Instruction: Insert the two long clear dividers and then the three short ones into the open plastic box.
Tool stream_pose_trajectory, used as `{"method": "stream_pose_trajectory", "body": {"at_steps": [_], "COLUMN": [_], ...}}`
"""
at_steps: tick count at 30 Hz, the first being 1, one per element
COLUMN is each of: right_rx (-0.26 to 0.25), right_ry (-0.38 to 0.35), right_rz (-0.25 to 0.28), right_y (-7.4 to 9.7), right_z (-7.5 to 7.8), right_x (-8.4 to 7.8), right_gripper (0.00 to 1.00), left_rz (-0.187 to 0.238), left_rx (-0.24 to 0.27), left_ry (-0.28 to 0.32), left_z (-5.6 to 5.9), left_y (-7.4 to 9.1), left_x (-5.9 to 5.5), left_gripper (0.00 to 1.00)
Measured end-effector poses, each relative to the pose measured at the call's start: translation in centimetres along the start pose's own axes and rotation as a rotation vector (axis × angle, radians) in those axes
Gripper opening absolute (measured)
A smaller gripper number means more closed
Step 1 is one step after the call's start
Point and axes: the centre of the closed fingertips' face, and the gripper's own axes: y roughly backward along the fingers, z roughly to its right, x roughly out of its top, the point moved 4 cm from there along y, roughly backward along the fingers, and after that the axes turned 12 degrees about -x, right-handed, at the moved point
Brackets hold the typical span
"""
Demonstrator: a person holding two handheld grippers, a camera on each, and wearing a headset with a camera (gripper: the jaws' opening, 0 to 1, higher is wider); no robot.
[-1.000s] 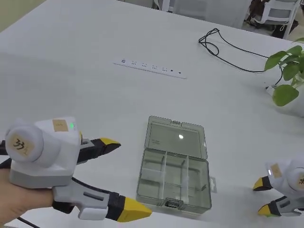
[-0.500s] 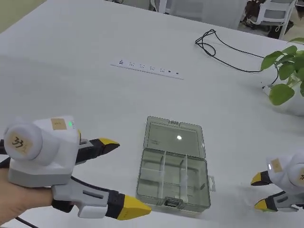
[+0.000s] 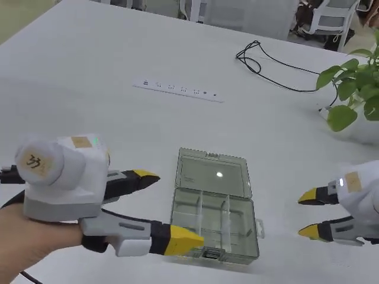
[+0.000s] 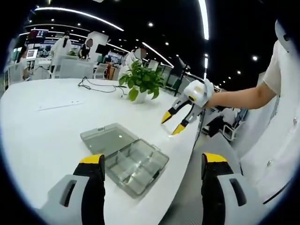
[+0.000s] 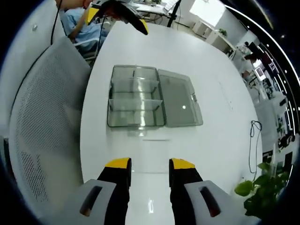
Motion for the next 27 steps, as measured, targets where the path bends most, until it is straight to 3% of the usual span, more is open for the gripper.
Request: {"method": "stream_pose_trajectory", "body": {"at_steps": [5, 8, 15, 23, 27], "right_rx": [-0.031, -0.042, -0.057, -0.066, -0.068], "right_ry": [0.012, 0.016, 0.014, 0.02, 0.018], "right_rz": [0.043, 0.066, 0.124, 0.16, 0.175], "right_y": [1.4, 2.0, 3.1, 3.6, 4.0], "right_z": [-0.3, -0.7, -1.9, -3.1, -3.4], "right_x": [3.0, 4.7, 8.1, 10.5, 11.3], "right_gripper": [0.33, 0.33, 0.33, 0.33, 0.33], "left_rz": [0.015, 0.037, 0.065, 0.034, 0.055], "left_rx": [-0.008, -0.033, -0.073, -0.108, -0.127], "left_ry": [0.049, 0.148, 0.223, 0.339, 0.386], "left_z": [0.6, 1.3, 2.1, 2.8, 3.1], "left_y": [-1.3, -2.2, -3.8, -5.3, -6.0], "left_x": [0.8, 1.2, 1.8, 1.1, 1.3], "left_gripper": [0.79, 0.73, 0.61, 0.46, 0.39]}}
